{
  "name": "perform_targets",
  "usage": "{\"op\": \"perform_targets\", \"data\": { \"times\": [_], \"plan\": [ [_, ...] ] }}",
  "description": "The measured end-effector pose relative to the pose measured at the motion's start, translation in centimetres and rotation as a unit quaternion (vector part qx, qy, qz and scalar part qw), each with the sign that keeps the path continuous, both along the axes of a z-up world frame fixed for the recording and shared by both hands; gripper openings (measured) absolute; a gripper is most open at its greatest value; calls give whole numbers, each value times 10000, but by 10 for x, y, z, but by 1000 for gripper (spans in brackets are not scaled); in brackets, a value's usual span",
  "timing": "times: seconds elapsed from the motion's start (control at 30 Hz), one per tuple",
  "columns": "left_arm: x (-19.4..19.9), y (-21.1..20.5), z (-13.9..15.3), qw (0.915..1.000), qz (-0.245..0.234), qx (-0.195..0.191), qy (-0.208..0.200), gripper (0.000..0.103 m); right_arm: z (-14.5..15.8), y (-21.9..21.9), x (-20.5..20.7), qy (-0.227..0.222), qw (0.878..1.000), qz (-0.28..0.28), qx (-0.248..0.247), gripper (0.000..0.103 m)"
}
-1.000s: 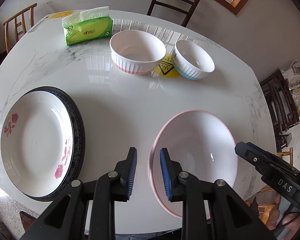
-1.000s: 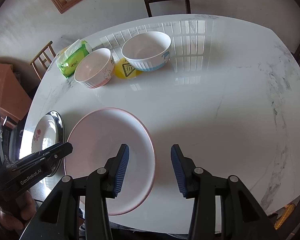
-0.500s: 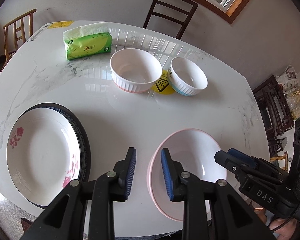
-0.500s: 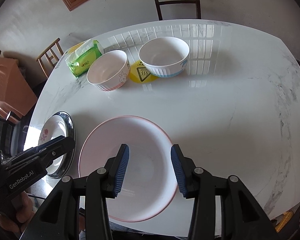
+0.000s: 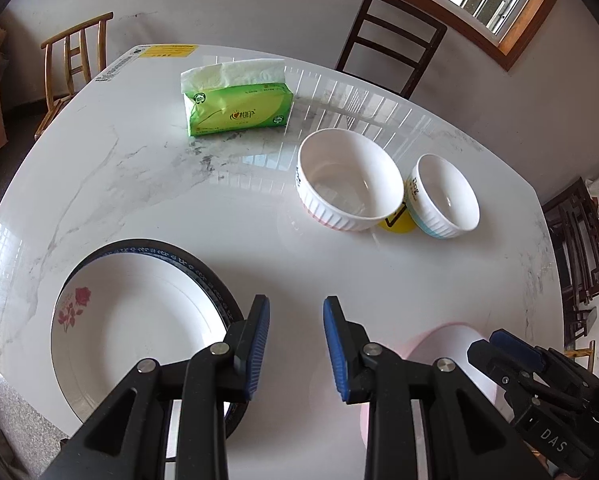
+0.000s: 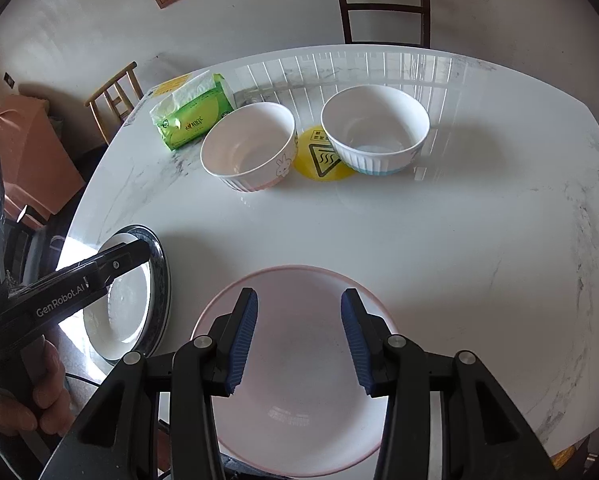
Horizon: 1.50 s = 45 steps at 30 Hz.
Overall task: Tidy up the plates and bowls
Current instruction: 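Move both grippers toward the white bowl with the pink base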
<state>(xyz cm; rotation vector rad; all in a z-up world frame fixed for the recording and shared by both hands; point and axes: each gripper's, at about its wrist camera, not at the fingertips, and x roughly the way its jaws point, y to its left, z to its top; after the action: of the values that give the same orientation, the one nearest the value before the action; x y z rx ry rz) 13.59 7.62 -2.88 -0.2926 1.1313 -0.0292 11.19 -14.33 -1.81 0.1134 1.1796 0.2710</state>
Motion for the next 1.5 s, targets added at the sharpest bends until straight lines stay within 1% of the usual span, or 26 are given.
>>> {"op": "perform_targets", "data": {
  "times": [0.1, 0.3, 0.47, 0.6, 0.77, 0.83, 0.93, 1.1, 1.2, 1.4, 1.5],
  "plan": [
    [11, 7, -2, 10000, 59, -4, 23, 28, 1, 5, 9, 11, 10000, 37, 6, 41],
    [33, 20, 1, 9998, 144, -145, 9, 28, 1, 15, 28, 35, 9999, 108, -63, 41],
    [54, 21, 3, 9998, 130, -126, 72, 28, 0, 24, 48, 122, 9998, 121, -29, 41],
    [74, 21, -2, 9995, 146, -235, 173, 28, -3, 28, 65, 142, 9999, 86, -9, 41],
    [98, 20, -12, 9990, 119, -324, 284, 28, -6, 31, 88, 150, 9998, -42, 136, 40],
    [105, 20, -16, 9988, 123, -358, 320, 28, -8, 34, 97, 130, 9998, -68, 101, 38],
    [117, 19, -22, 9988, 120, -315, 355, 28, -14, 42, 113, 184, 9998, -74, 64, 33],
    [135, 19, -37, 9985, 132, -242, 478, 28, -26, 52, 136, 287, 9995, -134, -88, 31],
    [143, 16, -45, 9982, 57, -220, 546, 28, -36, 57, 147, 402, 9989, -157, -178, 28],
    [150, 7, -57, 9979, -73, -175, 618, 28, -52, 65, 161, 545, 9978, -186, -321, 27],
    [151, 4, -61, 9978, -115, -156, 640, 28, -58, 67, 165, 617, 9973, -210, -345, 24]
  ]
}}
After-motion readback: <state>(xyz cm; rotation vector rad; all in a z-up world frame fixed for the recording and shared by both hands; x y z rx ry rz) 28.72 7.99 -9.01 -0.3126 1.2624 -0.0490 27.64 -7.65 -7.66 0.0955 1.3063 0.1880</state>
